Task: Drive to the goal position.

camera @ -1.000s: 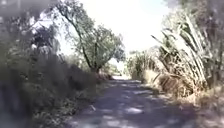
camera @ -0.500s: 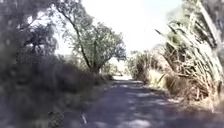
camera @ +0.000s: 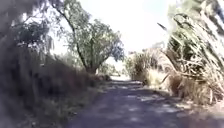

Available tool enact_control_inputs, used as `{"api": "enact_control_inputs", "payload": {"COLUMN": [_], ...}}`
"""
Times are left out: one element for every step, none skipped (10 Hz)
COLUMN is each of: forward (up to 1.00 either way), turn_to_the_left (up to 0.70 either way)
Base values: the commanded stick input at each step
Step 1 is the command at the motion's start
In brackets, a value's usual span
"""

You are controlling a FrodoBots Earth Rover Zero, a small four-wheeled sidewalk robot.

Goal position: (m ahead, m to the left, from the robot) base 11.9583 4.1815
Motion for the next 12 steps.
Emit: {"api": "enact_control_inputs", "payload": {"forward": [1.00, 1.00, 1.00, 1.00, 1.00, 1.00, 1.00, 1.00, 1.00, 1.00, 1.00, 1.00], "turn_to_the_left": [0.00, 0.00, 0.00, 0.00, 0.00, 0.00, 0.00, 0.00, 0.00, 0.00, 0.00, 0.00]}}
